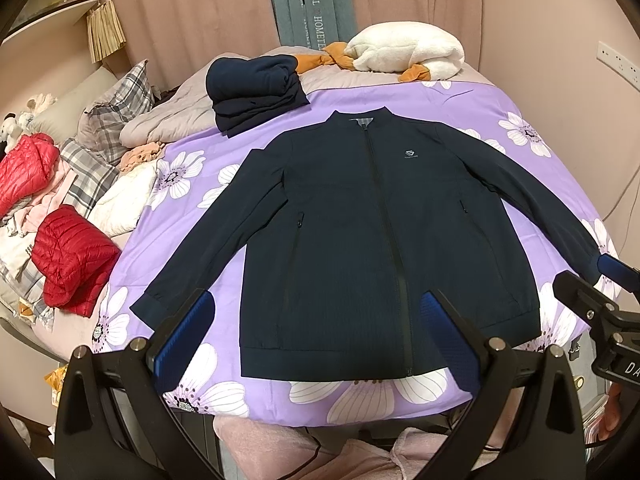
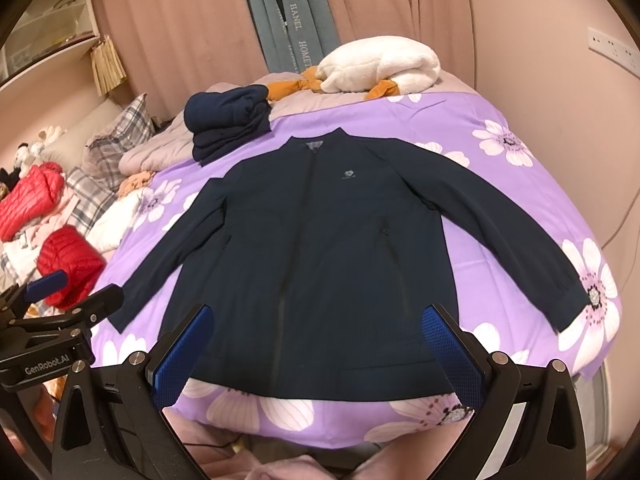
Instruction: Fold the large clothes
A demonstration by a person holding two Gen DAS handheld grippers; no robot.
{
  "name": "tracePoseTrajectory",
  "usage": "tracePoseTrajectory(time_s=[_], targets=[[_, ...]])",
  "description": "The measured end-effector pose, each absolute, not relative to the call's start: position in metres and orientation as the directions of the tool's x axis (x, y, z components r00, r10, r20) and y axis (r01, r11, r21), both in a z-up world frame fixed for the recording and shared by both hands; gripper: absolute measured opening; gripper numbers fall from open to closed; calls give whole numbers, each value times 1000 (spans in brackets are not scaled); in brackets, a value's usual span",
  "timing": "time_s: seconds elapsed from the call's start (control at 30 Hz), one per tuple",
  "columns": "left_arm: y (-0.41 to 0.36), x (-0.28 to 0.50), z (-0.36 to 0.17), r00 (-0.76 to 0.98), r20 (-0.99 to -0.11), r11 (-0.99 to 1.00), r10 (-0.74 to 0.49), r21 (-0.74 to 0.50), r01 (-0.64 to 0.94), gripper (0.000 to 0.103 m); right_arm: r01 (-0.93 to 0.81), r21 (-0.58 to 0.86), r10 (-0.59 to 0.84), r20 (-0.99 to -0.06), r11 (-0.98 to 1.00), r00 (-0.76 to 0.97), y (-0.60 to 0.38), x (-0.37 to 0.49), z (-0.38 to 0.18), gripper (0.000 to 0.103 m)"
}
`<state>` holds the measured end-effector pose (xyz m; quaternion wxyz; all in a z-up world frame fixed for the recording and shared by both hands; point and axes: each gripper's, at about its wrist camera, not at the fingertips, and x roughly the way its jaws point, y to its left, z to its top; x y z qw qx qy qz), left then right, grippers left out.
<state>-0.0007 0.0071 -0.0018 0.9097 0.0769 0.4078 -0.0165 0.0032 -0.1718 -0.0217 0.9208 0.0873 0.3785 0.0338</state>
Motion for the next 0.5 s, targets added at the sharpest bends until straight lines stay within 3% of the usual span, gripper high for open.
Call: tracePoseTrajectory(time_s=[0.5], targets=[[10, -2, -7, 663, -748, 989, 29, 116, 88, 103, 6, 188, 128, -691, 982, 711, -172, 3, -20, 103]])
